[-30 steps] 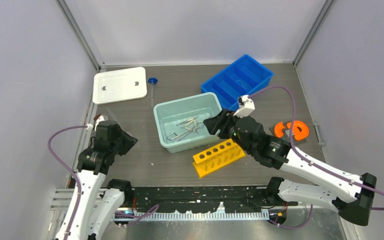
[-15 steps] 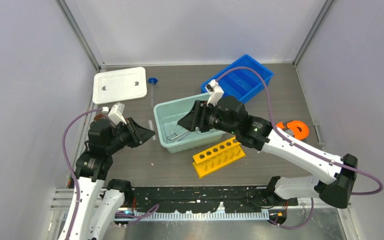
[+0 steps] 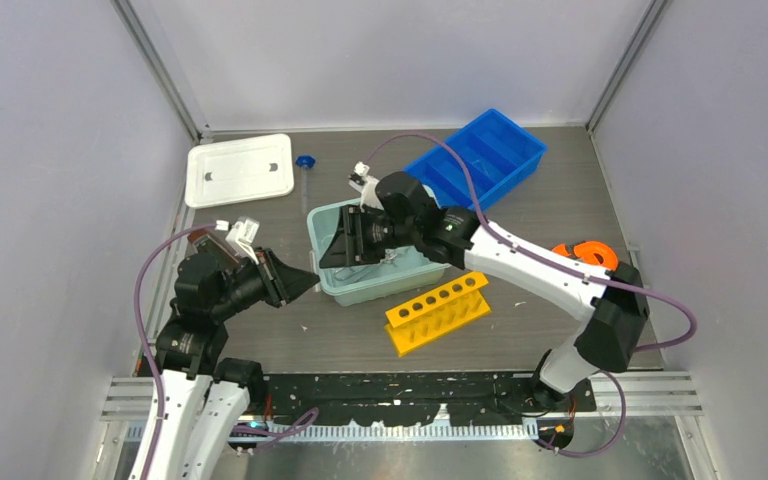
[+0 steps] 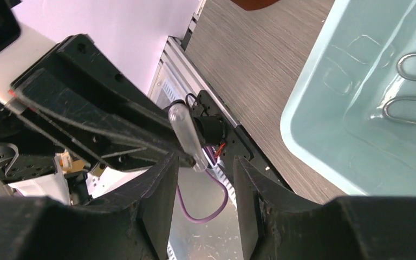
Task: Organize the chemistry lab equipment
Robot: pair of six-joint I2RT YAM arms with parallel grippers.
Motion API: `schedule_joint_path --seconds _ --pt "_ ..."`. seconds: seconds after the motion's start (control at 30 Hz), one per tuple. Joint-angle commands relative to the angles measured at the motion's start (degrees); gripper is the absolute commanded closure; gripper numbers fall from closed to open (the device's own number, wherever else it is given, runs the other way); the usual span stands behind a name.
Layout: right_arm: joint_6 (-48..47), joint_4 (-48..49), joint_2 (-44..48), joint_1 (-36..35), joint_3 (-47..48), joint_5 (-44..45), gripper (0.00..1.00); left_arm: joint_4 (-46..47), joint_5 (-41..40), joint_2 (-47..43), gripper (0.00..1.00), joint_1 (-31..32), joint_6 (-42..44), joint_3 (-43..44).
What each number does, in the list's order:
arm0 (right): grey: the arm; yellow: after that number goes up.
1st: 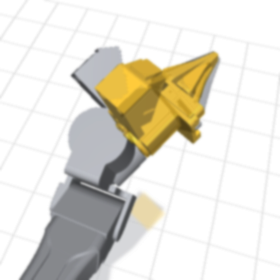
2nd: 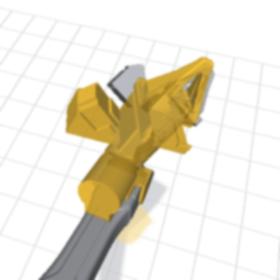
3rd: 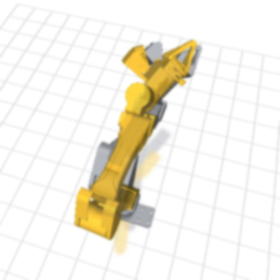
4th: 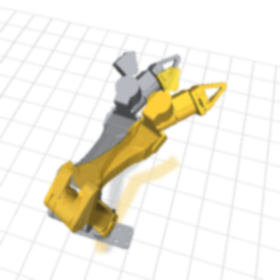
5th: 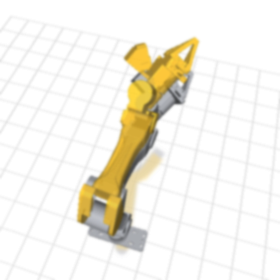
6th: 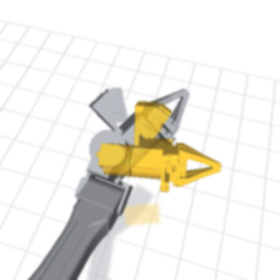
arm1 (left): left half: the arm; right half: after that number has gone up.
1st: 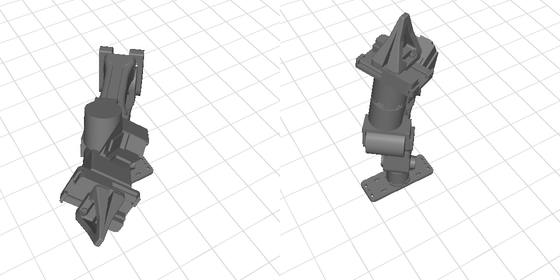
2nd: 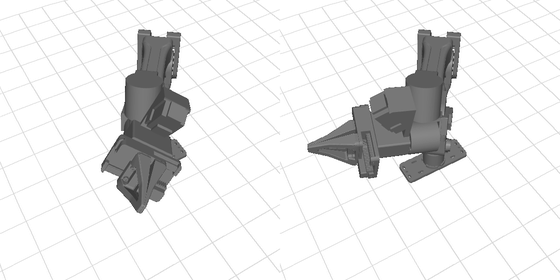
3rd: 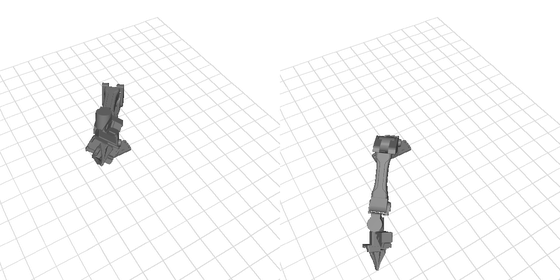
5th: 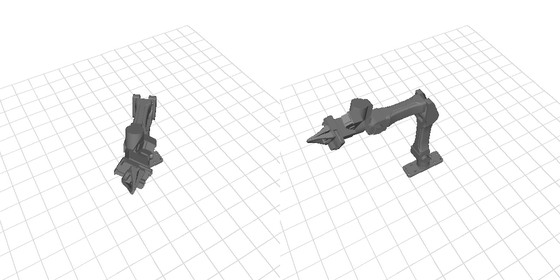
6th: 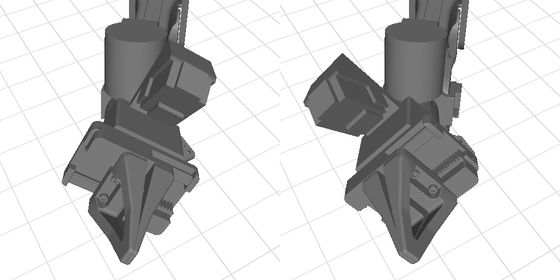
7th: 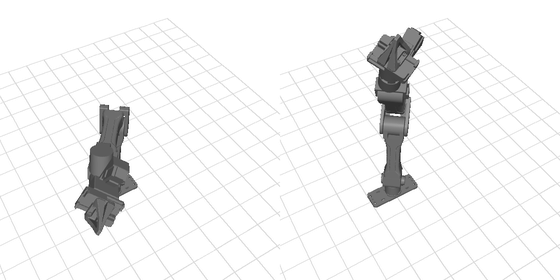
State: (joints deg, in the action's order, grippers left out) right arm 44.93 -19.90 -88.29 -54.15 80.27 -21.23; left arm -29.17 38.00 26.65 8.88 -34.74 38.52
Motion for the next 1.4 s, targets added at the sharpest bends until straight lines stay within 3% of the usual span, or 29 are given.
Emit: schedule_joint_path --seconds 0.0,0.4,0.53,0.67,0.9,1.07,1.37 --pt "1.7 1.3 -3.0 0.1 5.2 -4.3 0.52 3.9 2.6 0.1 0.94 0.2 1.3 0.0" --pt "1.2 1.3 -9.5 0.1 10.6 -4.1 0.60 4.3 2.9 0.7 0.95 0.3 1.3 -0.6" --pt "1.0 1.5 -9.1 0.2 9.5 -4.5 0.75 4.2 2.8 1.1 0.95 0.3 1.5 -0.5" --pt "1.3 3.7 -6.9 0.7 6.8 -3.2 0.83 4.2 2.3 1.5 0.92 0.3 1.6 -0.5" --pt "-0.1 14.6 2.8 2.5 -5.4 5.1 0.87 2.9 1.6 2.2 0.38 0.3 1.7 0.0" --pt "-5.8 13.6 12.6 3.6 -13.0 17.0 0.87 1.5 -1.1 2.6 0.02 0.3 2.3 0.9" --pt "-20.1 9.7 39.3 3.6 -27.5 41.6 0.87 2.9 -3.4 7.2 0.00 0.3 5.9 4.6"
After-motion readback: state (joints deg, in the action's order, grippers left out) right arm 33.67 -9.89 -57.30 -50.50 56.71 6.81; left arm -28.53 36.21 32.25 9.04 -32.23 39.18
